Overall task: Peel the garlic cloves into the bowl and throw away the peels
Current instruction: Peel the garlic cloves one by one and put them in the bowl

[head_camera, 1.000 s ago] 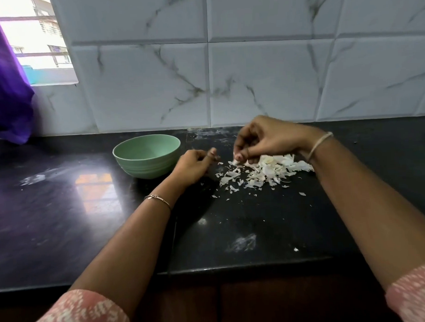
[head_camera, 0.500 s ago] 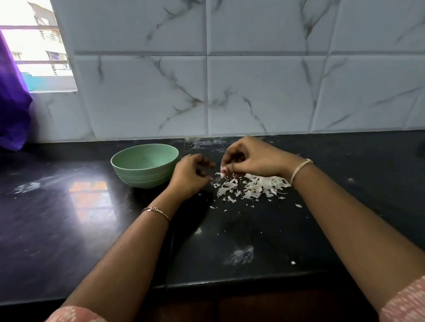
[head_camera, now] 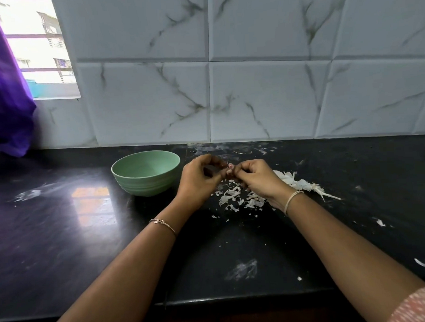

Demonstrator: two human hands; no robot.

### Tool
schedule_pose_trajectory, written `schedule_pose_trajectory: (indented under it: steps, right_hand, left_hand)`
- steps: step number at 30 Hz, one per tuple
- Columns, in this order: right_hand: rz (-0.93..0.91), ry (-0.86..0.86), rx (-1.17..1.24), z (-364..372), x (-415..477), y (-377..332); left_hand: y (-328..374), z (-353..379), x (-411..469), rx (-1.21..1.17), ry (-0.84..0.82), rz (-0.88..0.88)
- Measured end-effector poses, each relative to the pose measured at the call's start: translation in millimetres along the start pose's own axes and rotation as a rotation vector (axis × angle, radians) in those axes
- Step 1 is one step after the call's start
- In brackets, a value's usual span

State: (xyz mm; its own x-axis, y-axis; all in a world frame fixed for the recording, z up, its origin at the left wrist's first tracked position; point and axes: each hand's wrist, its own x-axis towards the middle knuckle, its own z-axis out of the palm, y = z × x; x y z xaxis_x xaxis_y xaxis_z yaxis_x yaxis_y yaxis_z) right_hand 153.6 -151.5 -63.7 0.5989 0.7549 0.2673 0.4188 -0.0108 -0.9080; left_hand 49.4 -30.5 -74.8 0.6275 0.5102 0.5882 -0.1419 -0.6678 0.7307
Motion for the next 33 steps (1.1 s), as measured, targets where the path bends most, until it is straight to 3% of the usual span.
schedule_pose_trajectory:
  steps: [7, 14, 23, 33]
  right_hand:
    - [0.006, -0.035, 0.179, 0.3, -1.0, -2.3]
    - [-0.007, 0.038, 0.174, -1.1, -0.3, -1.3]
    - [0.029, -0.067, 0.116, 3.2, -0.3, 2.3]
    - [0.053, 0.009, 0.242, 1.7, -1.6, -0.7]
  left_hand:
    - [-0.4, -1.3, 2.7, -0.157, 0.03, -0.142]
    - [2.1, -0.8, 2.1, -0.369, -0.072, -0.229]
    - [5.9, -5.2, 1.5, -0.626, -0.17, -0.474]
    - [7.8, -3.4, -0.2, -0.602, -0.164, -0.43]
